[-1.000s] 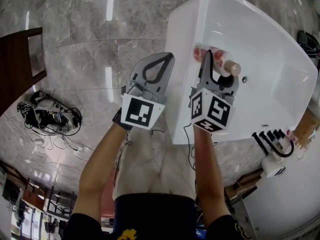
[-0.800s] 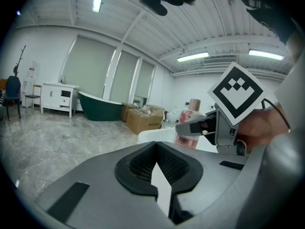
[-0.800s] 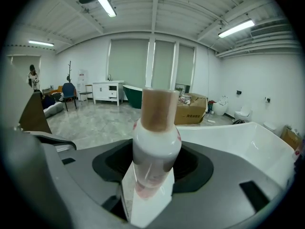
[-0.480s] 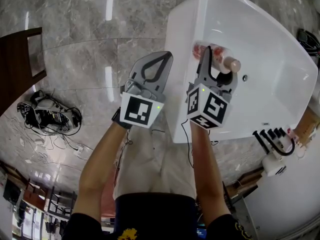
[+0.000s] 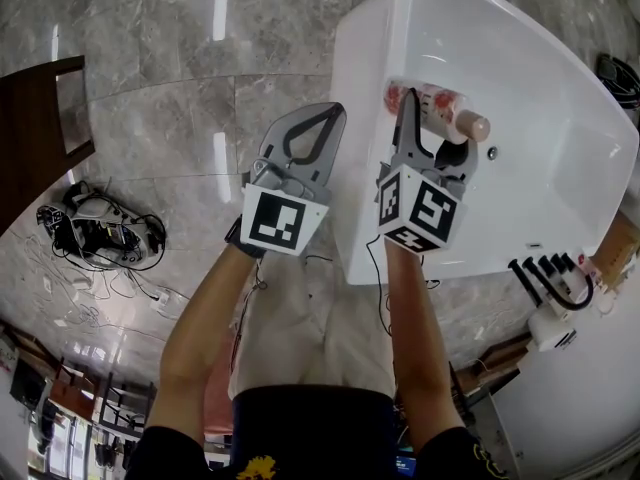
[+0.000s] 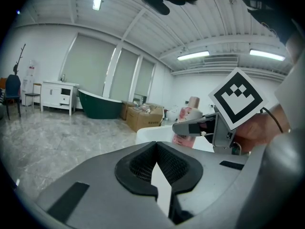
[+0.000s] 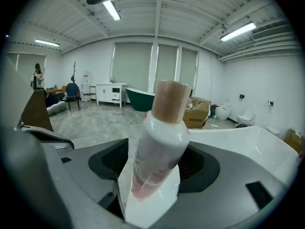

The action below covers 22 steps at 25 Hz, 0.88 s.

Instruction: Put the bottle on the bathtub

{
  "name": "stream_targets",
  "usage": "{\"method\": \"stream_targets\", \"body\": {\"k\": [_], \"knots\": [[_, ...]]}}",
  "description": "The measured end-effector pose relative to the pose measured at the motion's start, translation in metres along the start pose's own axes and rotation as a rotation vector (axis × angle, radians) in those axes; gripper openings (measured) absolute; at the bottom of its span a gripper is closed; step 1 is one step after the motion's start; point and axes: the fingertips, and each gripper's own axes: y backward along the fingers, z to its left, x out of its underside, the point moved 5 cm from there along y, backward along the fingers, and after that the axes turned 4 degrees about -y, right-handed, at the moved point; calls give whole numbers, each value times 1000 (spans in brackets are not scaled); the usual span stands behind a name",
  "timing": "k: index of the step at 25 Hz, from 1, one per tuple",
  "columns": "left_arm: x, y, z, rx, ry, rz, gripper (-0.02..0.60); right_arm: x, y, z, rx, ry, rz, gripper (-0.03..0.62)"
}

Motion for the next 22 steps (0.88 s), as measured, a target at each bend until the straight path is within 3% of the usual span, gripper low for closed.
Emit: {"method": "stream_targets", "body": {"k": [4,12,22], "knots": [[3,-1,-6,11,1,12,18,0,3,2,-41,51,-31,252],[4,0,-8,12,2,15,18,0,7,9,-202,159,-80,238],[5,1,-9,14,3,15,18,8,4,6,-205,146,-48,272]]}}
